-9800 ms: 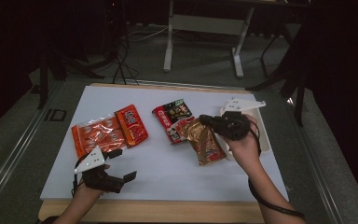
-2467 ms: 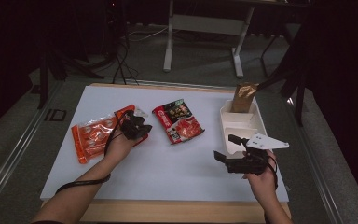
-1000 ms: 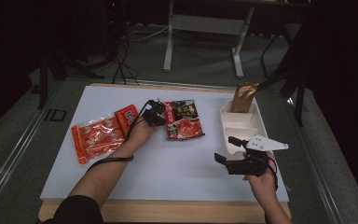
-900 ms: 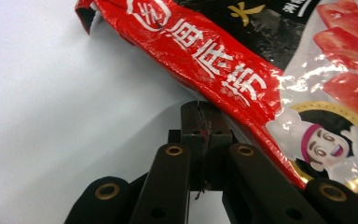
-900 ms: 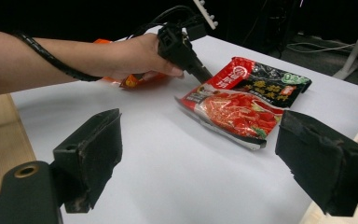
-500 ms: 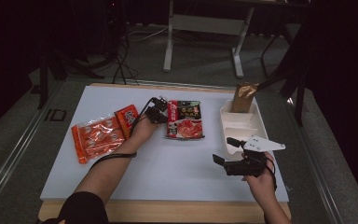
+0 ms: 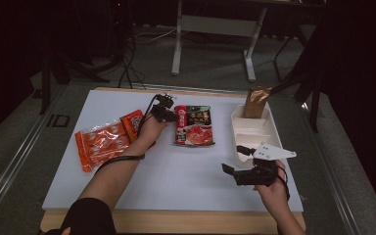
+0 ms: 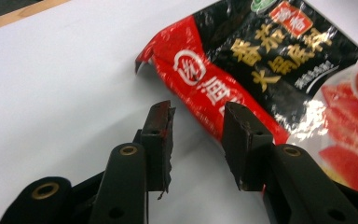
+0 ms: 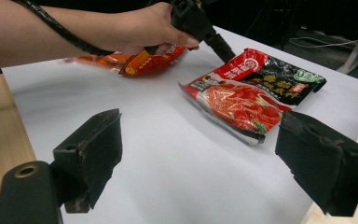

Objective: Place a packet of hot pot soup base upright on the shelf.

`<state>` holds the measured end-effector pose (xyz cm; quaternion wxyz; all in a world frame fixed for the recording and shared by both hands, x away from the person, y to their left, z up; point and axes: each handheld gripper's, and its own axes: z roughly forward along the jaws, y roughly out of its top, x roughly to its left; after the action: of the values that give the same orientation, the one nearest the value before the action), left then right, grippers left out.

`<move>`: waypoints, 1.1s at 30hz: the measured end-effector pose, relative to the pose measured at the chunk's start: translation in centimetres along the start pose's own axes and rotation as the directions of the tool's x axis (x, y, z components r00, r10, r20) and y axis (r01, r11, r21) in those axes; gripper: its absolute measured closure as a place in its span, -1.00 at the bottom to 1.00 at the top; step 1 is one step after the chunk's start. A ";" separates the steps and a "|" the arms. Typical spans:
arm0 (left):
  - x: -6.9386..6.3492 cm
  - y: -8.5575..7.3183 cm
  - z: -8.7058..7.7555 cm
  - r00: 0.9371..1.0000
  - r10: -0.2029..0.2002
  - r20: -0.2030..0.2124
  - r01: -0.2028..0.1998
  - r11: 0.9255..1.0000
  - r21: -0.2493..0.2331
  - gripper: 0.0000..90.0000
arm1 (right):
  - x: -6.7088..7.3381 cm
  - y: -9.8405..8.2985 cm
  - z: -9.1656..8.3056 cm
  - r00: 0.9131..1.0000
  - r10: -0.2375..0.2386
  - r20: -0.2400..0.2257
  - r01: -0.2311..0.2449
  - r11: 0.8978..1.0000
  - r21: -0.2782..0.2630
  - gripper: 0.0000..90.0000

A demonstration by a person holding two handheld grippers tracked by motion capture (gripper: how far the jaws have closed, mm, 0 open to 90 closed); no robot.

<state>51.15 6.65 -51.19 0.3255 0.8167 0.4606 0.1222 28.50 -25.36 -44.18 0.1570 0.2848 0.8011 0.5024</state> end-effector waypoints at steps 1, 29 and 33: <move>0.0 0.1 0.1 1.000 -0.010 0.005 0.010 1.000 -0.003 0.35 | 0.0 0.0 0.0 1.000 0.002 -0.001 -0.002 1.000 -0.001 -0.68; 0.3 2.3 4.9 0.991 -0.129 -0.018 0.130 0.991 0.015 0.29 | -0.2 -0.4 0.3 1.000 0.005 -0.013 -0.005 1.000 0.012 -0.68; 1.0 2.3 4.9 0.983 -0.184 0.005 0.184 0.983 0.025 0.57 | -0.2 -0.4 0.4 1.000 0.002 -0.015 -0.002 1.000 0.015 -0.68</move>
<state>55.67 4.55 -53.51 0.3271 0.7751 0.5342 0.0831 28.76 -25.32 -44.70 0.1486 0.2829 0.8057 0.4988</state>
